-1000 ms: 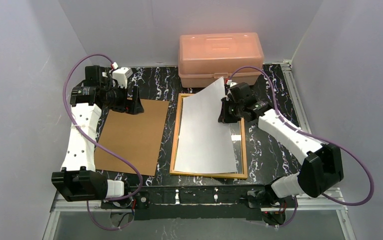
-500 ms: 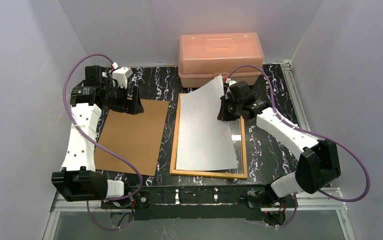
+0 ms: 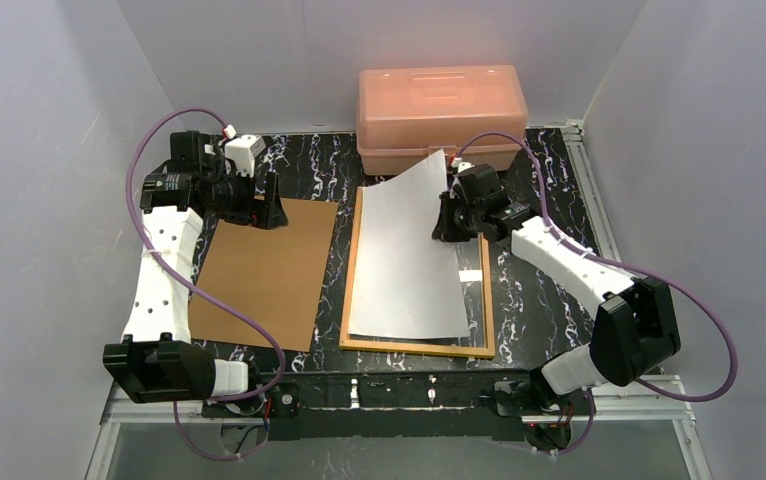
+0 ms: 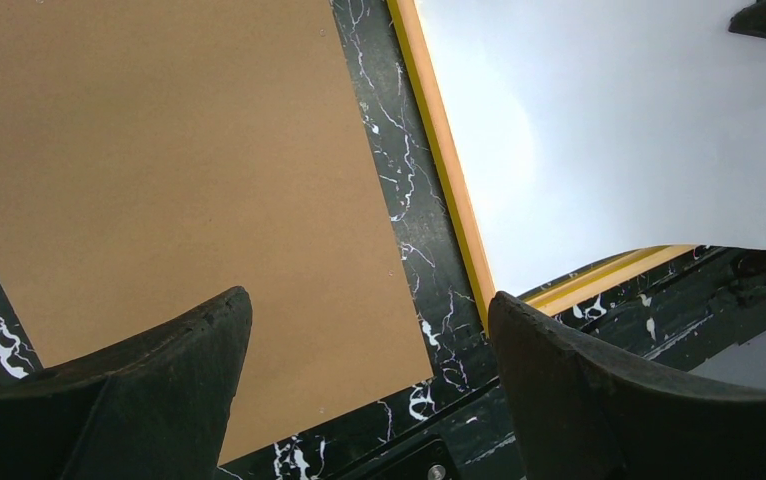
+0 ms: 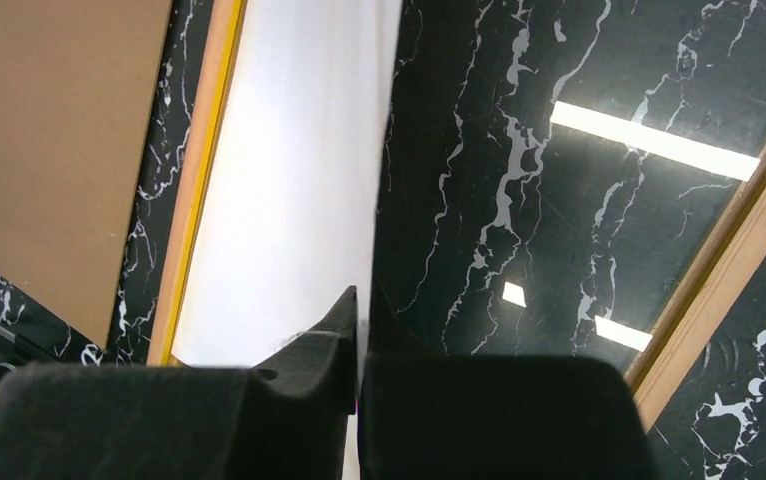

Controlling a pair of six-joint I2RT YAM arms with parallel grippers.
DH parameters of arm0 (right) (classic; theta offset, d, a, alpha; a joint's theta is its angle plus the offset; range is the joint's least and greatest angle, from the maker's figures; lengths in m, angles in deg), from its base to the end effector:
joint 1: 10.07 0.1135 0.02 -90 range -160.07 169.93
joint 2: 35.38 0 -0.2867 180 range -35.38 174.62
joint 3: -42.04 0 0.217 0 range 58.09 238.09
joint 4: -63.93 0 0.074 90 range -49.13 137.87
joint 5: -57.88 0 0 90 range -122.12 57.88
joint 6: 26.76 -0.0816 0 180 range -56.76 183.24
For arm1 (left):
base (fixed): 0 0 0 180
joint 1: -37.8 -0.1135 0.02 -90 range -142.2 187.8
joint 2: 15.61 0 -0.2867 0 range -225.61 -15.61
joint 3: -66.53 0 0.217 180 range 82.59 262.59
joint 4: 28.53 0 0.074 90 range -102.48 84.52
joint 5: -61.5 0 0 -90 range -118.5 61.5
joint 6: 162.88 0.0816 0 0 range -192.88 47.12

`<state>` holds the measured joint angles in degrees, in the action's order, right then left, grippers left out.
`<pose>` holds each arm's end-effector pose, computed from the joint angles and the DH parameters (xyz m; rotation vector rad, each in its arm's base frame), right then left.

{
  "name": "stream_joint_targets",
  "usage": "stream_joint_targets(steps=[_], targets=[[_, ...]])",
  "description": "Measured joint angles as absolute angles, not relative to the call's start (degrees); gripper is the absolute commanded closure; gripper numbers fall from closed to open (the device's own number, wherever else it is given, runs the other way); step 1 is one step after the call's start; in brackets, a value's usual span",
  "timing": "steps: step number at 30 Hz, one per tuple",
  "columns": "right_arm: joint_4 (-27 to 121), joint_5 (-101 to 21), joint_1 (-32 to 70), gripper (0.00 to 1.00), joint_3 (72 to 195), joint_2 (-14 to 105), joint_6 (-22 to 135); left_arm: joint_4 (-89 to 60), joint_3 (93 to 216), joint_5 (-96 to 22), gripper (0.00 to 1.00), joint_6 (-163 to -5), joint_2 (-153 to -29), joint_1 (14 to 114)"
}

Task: Put the photo into the frame
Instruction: Place the photo in the photo frame.

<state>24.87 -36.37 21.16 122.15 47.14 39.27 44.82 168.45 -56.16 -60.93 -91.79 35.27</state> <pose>0.2670 0.1690 0.2857 -0.1890 2.3545 0.5709 0.2470 -0.0270 0.3781 0.4105 2.2898 -0.4524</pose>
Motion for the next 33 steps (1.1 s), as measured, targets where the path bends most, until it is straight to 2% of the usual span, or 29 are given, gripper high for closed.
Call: stream_joint_targets(steps=[3,12,21,23,25,29,33], targets=[[24.9,-36.3,21.2,0.83,121.5,47.2,39.2,45.0,168.5,-56.2,0.14,-61.0,-91.8,35.3],[24.8,-36.3,21.1,0.76,121.3,47.6,39.7,45.2,168.6,-56.4,0.14,-61.1,-91.8,35.3],[23.9,-37.0,21.1,0.75,121.4,50.3,40.9,45.5,168.6,-56.4,0.14,-61.1,-91.8,35.3],[23.8,-37.0,21.1,0.71,121.4,50.4,41.0,45.5,168.6,-56.4,0.14,-61.1,-91.8,35.3],[23.8,-37.0,21.1,0.62,121.4,50.4,41.0,45.5,168.6,-56.4,0.14,-61.1,-91.8,35.3],[23.6,-36.8,21.1,0.30,121.4,50.4,41.0,45.5,168.6,-56.4,0.14,-61.1,-91.8,35.3],[22.0,-35.5,21.1,0.09,121.6,50.4,42.0,45.5,168.6,-56.4,0.14,-61.1,-91.8,35.3]])
